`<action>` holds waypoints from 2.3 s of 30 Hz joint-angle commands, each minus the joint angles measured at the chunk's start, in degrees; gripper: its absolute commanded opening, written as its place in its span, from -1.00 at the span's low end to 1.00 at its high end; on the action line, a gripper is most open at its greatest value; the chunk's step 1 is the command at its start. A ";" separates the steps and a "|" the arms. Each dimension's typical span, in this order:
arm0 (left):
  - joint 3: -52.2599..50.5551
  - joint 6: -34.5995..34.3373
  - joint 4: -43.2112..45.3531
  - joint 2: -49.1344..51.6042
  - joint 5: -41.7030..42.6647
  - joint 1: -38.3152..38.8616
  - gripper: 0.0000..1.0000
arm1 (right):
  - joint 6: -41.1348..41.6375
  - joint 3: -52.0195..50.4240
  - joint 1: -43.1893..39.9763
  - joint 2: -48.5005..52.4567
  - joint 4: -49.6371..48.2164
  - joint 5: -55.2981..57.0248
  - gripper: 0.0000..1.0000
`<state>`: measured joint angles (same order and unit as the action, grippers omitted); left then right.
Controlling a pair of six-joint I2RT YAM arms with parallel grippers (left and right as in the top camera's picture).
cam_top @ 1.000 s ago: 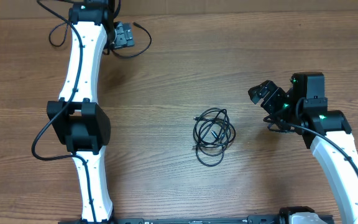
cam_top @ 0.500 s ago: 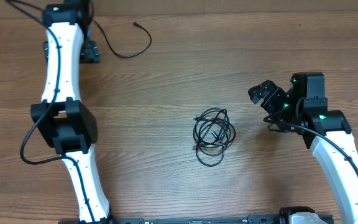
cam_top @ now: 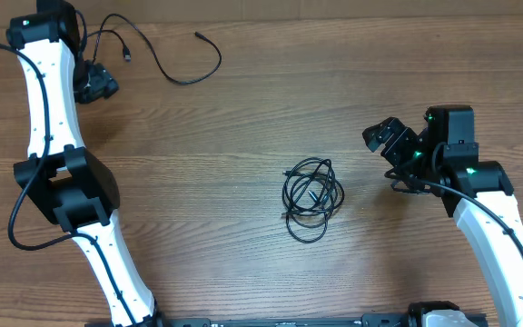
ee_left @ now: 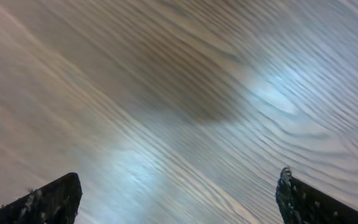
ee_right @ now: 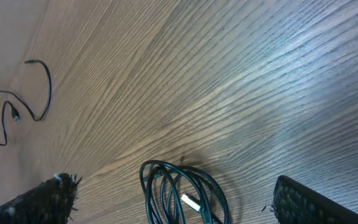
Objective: Untangle cables
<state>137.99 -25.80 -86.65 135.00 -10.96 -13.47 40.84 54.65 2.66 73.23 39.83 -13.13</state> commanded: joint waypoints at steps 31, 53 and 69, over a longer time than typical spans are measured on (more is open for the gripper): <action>-0.46 16.39 -6.49 -1.42 24.09 24.74 0.88 | -0.44 0.87 -0.15 -0.46 -0.28 0.17 1.00; -20.00 31.93 6.88 -1.22 24.15 44.57 0.82 | -0.44 0.87 -0.15 -0.44 -0.28 0.20 1.00; -24.57 33.46 19.12 -1.22 26.01 45.88 0.61 | -0.44 0.87 -0.15 -0.44 -0.28 0.17 1.00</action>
<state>114.83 6.48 -69.21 135.00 13.67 32.51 40.84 54.65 2.66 73.23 39.83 -13.10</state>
